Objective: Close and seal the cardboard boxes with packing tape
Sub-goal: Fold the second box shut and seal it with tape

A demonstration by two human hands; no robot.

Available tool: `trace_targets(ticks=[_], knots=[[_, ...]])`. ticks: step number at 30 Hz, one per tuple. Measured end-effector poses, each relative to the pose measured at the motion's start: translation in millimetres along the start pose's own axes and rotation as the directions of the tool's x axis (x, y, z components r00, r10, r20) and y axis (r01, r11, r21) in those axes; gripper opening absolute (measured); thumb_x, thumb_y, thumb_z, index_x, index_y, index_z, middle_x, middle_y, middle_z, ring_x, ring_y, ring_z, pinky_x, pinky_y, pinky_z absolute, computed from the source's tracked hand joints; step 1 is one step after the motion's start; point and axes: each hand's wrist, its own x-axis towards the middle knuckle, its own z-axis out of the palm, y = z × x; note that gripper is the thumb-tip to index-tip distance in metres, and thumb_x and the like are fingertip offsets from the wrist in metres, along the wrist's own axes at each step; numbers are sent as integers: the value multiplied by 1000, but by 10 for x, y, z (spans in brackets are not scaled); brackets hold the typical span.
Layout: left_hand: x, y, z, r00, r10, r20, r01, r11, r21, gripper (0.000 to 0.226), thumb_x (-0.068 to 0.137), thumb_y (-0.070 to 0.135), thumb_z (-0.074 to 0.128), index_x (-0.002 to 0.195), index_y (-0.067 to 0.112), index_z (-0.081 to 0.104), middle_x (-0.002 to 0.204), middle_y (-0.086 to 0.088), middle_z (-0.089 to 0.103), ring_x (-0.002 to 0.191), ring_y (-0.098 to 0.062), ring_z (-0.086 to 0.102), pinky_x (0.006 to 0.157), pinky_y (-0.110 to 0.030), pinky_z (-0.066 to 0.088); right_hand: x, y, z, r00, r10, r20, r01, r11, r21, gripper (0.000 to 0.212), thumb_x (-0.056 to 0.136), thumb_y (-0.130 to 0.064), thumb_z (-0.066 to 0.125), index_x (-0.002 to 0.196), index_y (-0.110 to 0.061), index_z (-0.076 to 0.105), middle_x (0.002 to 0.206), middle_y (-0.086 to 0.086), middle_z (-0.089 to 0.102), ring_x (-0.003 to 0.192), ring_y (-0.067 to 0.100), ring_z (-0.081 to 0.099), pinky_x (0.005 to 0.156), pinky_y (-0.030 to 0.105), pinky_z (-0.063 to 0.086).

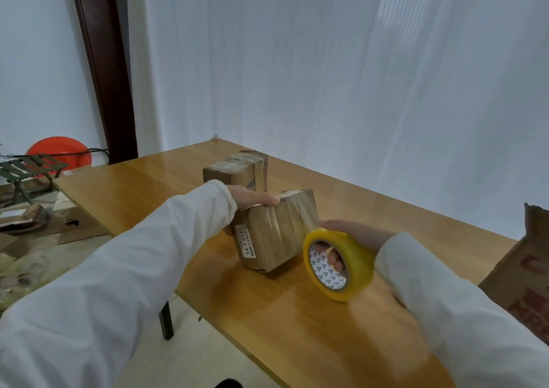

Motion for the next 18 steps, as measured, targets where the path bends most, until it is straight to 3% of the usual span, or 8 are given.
trace_targets(ticks=[4,6,8,11,12,14,16,18], knots=[[24,-43,-23,998,-67,-12,64,987,-146,87,72,56,72,138,14,34,116,-15,49,108,-35,54,94,-53,48,-87,127,-105,985,-169,18,162,966,203,56,71,-42,56,108,-1,61,70,15,68,60,24,66,60,33,56],[16,-86,-20,997,-77,-22,72,977,-198,79,73,55,71,130,12,37,108,-15,52,101,-35,56,94,-54,47,-164,65,-152,975,-218,44,201,948,245,48,76,-37,54,106,0,61,70,15,68,59,23,66,59,31,57],[-15,-135,29,996,-85,-27,77,971,-227,71,77,54,68,125,12,36,100,-14,51,96,-36,56,93,-55,47,-200,-67,-92,987,-160,5,158,978,137,37,86,-35,52,93,0,63,61,12,65,51,20,62,52,26,54],[-7,-262,188,997,-43,-65,28,976,-218,64,93,50,47,141,10,31,127,-17,49,119,-36,48,97,-41,41,-115,-175,97,990,-15,-140,-26,958,-285,40,100,-31,37,81,-3,58,47,4,56,40,12,53,42,18,44],[23,-308,232,995,-13,-94,0,991,-137,62,97,51,37,142,9,32,136,-16,46,124,-34,45,99,-38,38,-75,-169,149,992,30,-121,-71,934,-349,41,102,-31,32,81,-4,55,45,1,56,38,11,52,41,18,44],[100,-382,239,986,45,-158,-20,987,159,67,97,58,23,141,11,41,139,-14,47,122,-31,47,102,-35,37,-18,-145,183,990,106,-89,-129,943,-306,43,101,-33,32,79,-4,55,43,3,55,34,11,51,39,17,43],[114,-409,201,948,189,-256,-45,875,483,67,96,60,19,132,15,51,128,-11,57,110,-29,55,92,-34,44,-32,-136,175,988,101,-115,-125,966,-226,46,100,-37,37,78,-2,58,47,6,54,35,14,49,40,17,44],[62,-377,227,880,402,-253,-146,736,661,60,94,61,27,129,19,49,125,-6,58,108,-26,55,88,-35,46,-49,-143,181,988,82,-128,-109,969,-221,49,100,-39,36,80,-1,59,49,7,54,35,14,50,40,17,45]])
